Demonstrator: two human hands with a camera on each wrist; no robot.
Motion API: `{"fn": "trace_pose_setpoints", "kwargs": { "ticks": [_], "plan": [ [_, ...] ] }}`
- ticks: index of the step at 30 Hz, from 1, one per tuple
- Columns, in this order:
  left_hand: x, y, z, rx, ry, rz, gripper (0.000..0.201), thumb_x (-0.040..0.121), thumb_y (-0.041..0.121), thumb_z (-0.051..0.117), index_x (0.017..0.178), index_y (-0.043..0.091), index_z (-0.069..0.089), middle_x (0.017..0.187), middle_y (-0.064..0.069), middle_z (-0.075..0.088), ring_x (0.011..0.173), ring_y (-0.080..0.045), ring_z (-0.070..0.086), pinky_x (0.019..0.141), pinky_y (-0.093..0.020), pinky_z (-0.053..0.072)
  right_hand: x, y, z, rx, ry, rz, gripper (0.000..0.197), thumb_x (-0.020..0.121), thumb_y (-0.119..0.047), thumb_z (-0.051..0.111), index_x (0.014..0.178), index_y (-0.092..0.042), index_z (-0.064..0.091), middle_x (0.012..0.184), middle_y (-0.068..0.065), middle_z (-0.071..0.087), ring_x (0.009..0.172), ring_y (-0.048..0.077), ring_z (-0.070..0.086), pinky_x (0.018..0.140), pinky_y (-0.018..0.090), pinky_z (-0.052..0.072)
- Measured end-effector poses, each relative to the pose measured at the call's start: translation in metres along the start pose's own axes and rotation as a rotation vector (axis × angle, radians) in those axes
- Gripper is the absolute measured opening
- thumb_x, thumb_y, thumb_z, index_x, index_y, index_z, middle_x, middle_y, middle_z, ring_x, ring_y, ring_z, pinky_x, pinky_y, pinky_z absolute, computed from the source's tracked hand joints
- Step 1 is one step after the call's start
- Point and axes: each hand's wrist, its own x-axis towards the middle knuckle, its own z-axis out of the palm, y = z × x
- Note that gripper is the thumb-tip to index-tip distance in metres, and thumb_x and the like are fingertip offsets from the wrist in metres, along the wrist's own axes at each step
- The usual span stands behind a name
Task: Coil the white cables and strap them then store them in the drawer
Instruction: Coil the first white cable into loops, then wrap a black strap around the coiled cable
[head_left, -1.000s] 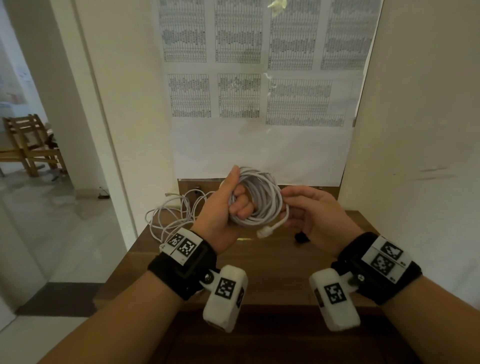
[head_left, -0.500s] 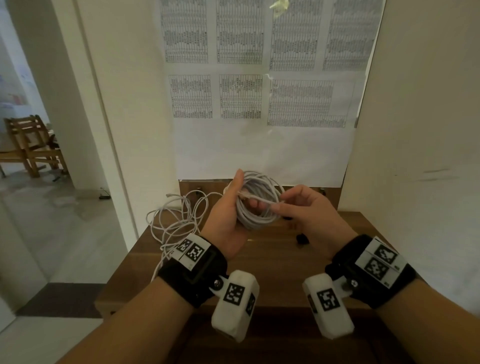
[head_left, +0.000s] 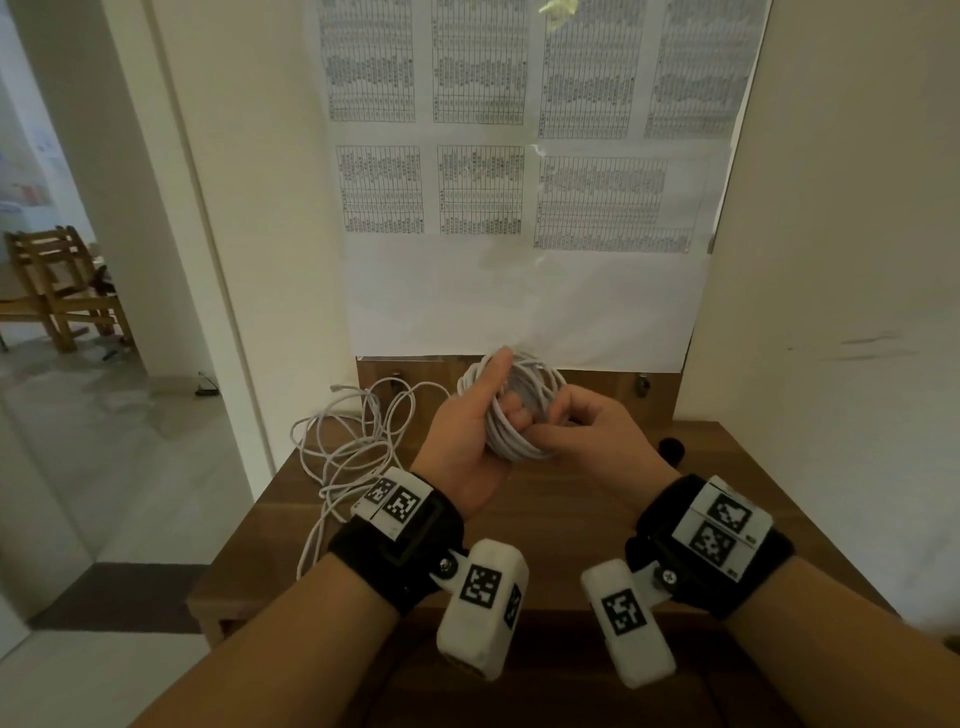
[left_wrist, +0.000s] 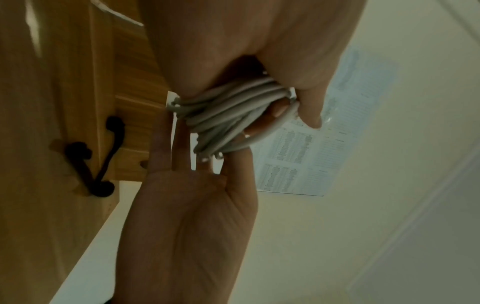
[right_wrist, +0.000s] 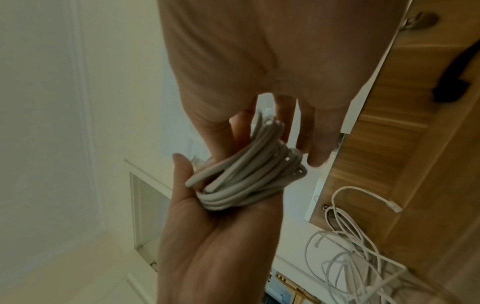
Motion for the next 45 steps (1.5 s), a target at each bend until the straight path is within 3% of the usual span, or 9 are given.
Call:
{"fn": "trace_pose_setpoints", "kwargs": {
  "ticks": [7,9,11,17,21,25,33,40,45],
  "plan": [
    [-0.004,0.009,-0.011,-0.148,-0.191,-0.191,0.029,0.089,0.035,0.063,0.071,0.015,0.052,0.044,0.01,0.033,0.041,-0.005,0.035,0.074,-0.02,0.03,0.004,-0.011,-0.004,0.226,0.045,0.132,0.073,0.072,-0.036,0.077,0.137,-0.021,0.048,0.126,0.011,0.066,0.106,0.026,0.069,0.088,0.04,0.056],
    [-0.006,0.006,-0.012,-0.153,-0.207,-0.224,0.028,0.089,0.036,0.062,0.078,0.012,0.051,0.043,0.009,0.033,0.04,-0.006,0.036,0.08,-0.023,0.044,0.007,-0.013,-0.007,0.196,-0.074,0.216,0.065,0.08,-0.049,0.066,0.131,-0.01,0.061,0.117,0.016,0.071,0.099,0.026,0.071,0.086,0.038,0.057],
    [-0.008,0.005,-0.01,-0.123,-0.168,-0.242,0.029,0.092,0.035,0.058,0.08,0.009,0.055,0.043,0.008,0.032,0.039,-0.007,0.035,0.063,-0.021,0.051,0.008,-0.01,-0.012,0.154,-0.083,0.255,0.059,0.085,-0.055,0.062,0.119,-0.007,0.071,0.104,0.017,0.074,0.091,0.029,0.07,0.084,0.04,0.057],
    [-0.007,-0.011,-0.01,0.011,0.003,-0.197,0.033,0.099,0.03,0.055,0.119,0.006,0.067,0.072,-0.001,0.06,0.052,-0.008,0.057,0.055,-0.021,0.052,0.01,0.015,-0.002,-0.068,0.205,0.216,0.07,0.072,-0.071,0.062,0.109,-0.011,0.065,0.107,0.021,0.071,0.102,0.04,0.068,0.09,0.061,0.054],
    [-0.006,-0.033,-0.013,0.068,0.098,-0.092,0.041,0.098,0.035,0.056,0.126,0.006,0.065,0.07,-0.001,0.064,0.067,-0.013,0.062,0.076,-0.033,0.053,0.011,0.032,0.002,-0.086,0.369,0.231,0.046,0.094,-0.053,0.058,0.109,-0.01,0.059,0.104,0.02,0.069,0.095,0.037,0.069,0.082,0.053,0.058],
    [0.001,-0.048,-0.022,0.152,0.274,-0.047,0.045,0.096,0.036,0.059,0.12,-0.002,0.066,0.061,-0.002,0.053,0.054,-0.013,0.053,0.059,-0.03,0.049,0.01,0.049,0.007,-0.122,0.386,0.307,0.046,0.095,-0.056,0.054,0.115,-0.014,0.055,0.105,0.013,0.067,0.09,0.028,0.069,0.075,0.043,0.058],
    [0.012,-0.053,-0.034,0.135,0.207,-0.039,0.042,0.099,0.028,0.057,0.124,-0.006,0.059,0.056,0.004,0.044,0.044,-0.006,0.039,0.045,-0.018,0.039,0.001,0.061,-0.004,-0.171,0.168,0.314,0.053,0.091,-0.053,0.063,0.122,-0.01,0.055,0.094,0.004,0.068,0.068,0.008,0.068,0.055,0.017,0.052],
    [0.019,-0.051,-0.06,0.158,0.247,-0.089,0.022,0.092,0.031,0.067,0.101,0.01,0.069,0.054,0.008,0.033,0.042,-0.007,0.03,0.045,-0.02,0.031,0.001,0.06,-0.04,-0.362,-0.095,0.398,0.042,0.097,-0.055,0.049,0.121,-0.024,0.063,0.109,-0.004,0.07,0.096,0.011,0.068,0.075,0.027,0.054],
    [0.027,-0.057,-0.075,0.178,0.288,-0.119,0.032,0.094,0.029,0.065,0.113,0.004,0.069,0.053,0.008,0.032,0.042,-0.007,0.031,0.041,-0.019,0.033,0.038,0.092,-0.103,-1.02,-0.074,0.439,0.021,0.1,-0.028,0.057,0.116,-0.021,0.068,0.117,0.002,0.068,0.106,0.021,0.064,0.086,0.03,0.049]
  ]
}}
